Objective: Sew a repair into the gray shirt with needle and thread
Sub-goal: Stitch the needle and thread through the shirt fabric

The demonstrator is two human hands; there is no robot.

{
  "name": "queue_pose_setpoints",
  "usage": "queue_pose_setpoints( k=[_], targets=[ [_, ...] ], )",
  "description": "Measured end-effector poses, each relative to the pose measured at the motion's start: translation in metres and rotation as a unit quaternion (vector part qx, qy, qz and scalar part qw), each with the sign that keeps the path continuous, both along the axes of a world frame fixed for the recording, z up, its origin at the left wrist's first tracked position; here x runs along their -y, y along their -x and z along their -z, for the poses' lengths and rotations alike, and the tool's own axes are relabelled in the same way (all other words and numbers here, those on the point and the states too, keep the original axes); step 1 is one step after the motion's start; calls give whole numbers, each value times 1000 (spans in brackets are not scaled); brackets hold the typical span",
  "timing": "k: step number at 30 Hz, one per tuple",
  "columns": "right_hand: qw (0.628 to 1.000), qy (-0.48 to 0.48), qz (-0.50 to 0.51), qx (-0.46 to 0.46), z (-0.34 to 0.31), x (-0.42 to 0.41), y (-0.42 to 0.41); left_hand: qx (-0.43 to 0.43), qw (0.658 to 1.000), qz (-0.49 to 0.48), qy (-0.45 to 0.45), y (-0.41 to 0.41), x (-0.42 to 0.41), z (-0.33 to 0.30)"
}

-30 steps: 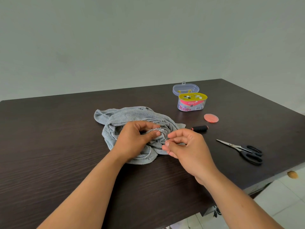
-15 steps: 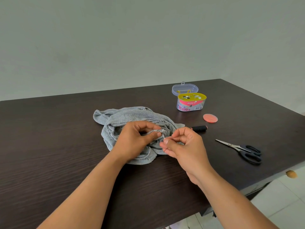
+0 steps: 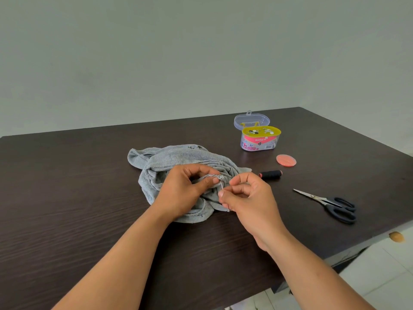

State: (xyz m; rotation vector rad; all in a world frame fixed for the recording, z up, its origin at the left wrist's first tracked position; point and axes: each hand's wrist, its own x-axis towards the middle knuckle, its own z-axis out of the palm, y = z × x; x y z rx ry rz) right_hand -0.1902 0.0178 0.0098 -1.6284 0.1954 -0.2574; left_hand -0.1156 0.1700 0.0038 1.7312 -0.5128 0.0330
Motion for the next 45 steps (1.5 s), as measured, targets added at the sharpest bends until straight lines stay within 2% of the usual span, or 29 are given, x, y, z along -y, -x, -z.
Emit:
queue_pose_setpoints(
  k=[8, 11, 15, 18, 22, 26, 32, 38, 41, 45],
  targets=[
    [998, 52, 10, 29, -2, 7, -5, 8, 999, 35, -20, 0, -1, 0],
    [992, 117, 16, 40, -5, 11, -4, 2, 1000, 29, -10, 0, -2, 0],
    [975, 197, 76, 67, -16, 20, -12, 5, 999, 36, -19, 0, -1, 1],
    [975, 221, 4, 23, -28, 21, -22, 10, 999, 41, -27, 0, 0, 1],
    [978, 180, -91, -50, -31, 19, -32, 9, 998, 57, -15, 1, -1, 0],
    [984, 128, -108, -58, -29, 19, -38, 2, 998, 55, -4, 0, -1, 0],
    [998, -22, -38, -47, -39, 18, -41, 1, 999, 52, -13, -1, -2, 1],
    [987, -160, 24, -13, -51, 36, -37, -11, 999, 43, -15, 0, -1, -2],
    [982, -186, 44, -12, -52, 43, -34, -14, 999, 40, -22, 0, -2, -2],
    [984, -158, 82, 2, -52, 50, -33, -18, 999, 38, -23, -1, -3, -2]
  ],
)
